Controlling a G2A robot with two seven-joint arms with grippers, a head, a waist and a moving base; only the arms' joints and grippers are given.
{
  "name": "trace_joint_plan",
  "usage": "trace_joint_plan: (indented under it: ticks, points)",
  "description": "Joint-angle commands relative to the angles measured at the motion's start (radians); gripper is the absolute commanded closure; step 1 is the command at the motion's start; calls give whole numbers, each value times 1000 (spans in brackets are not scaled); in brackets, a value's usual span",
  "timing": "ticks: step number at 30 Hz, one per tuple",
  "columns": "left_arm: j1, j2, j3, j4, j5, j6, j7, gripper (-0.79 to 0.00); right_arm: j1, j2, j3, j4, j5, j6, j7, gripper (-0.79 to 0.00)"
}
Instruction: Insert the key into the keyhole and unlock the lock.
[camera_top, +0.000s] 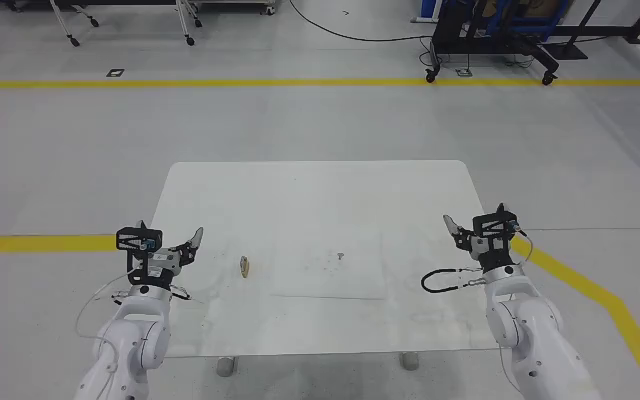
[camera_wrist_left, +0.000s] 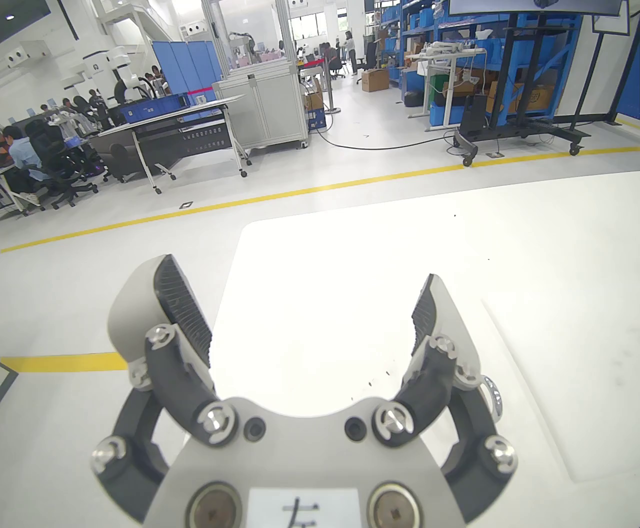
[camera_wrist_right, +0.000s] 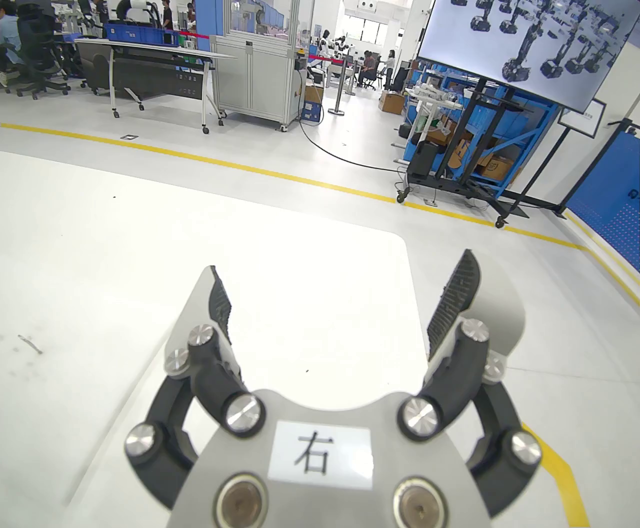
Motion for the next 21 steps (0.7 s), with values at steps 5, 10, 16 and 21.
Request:
trace_joint_plan:
  ticks: [5, 10, 16, 21]
  points:
    - [0, 0, 0, 0, 0, 0, 0, -785, 5, 0, -2, 4, -24, 15, 12, -785]
    - [0, 0, 0, 0, 0, 0, 0, -785, 65, -1, -86, 42, -35, -143, 48, -785]
    - [0, 0, 0, 0, 0, 0, 0, -785, 155, -8, -201, 108, -93, -242, 109, -785]
    - [0, 0, 0, 0, 0, 0, 0, -785, 203, -13, -272, 137, -103, -328, 126, -785]
